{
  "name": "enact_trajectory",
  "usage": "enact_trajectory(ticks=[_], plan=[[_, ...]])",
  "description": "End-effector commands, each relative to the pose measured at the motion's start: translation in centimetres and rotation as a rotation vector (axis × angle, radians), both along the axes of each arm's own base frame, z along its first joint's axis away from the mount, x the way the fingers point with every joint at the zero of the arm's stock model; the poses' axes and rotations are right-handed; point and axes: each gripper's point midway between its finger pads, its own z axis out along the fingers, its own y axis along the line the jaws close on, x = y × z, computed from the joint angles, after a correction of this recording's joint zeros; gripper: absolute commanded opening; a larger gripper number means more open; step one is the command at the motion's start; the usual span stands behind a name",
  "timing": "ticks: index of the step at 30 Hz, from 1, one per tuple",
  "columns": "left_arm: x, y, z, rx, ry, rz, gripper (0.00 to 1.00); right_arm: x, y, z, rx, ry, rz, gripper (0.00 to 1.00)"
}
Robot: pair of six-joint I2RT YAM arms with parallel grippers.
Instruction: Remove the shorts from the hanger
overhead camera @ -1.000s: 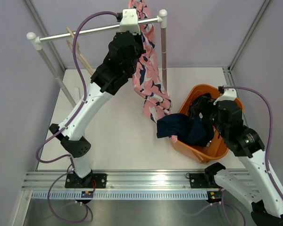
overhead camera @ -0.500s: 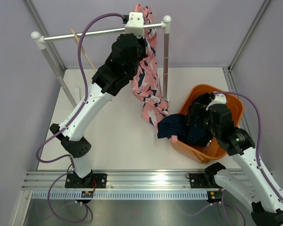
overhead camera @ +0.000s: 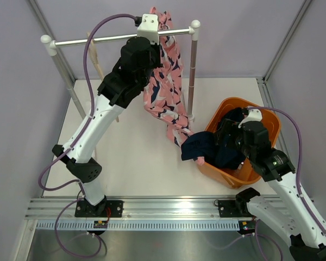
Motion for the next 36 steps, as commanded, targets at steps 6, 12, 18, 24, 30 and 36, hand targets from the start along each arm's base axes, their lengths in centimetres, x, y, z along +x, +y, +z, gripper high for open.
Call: enact_trajectory(ticks=[6, 12, 18, 24, 30, 36], plan=[[-1.1, 0.4, 1.3, -0.014, 0.013, -0.134, 0.00, 0.4, 0.6, 1.1, 0.040, -0.043, 0.018, 0.92], [-1.6, -0.1, -0.3, 0.034, 0.073, -0.190, 0.00, 0.5, 1.9, 1.1, 0.068, -0.038, 0.076, 0.93], [-1.8, -0.4, -1.7, 0.067, 0.112, -0.213, 0.00, 0.6, 3.7, 0.4, 0.093, -0.008, 0.160, 0.92], [-2.0, -1.3, -2.9, 0.082, 0.148, -0.262, 0.00, 0.5, 5.3, -0.6, 0.117, 0.029, 0.236, 0.91], [-2.0, -1.6, -4.4, 0.115, 0.190, -0.281, 0.00, 0.5, 6.3, -0.8, 0.160, 0.032, 0.275, 0.91], [-2.3, -1.8, -6.0, 0.138, 0.230, -0.297, 0.00, 0.6, 7.5, -0.3, 0.206, 0.030, 0.312, 0.90]])
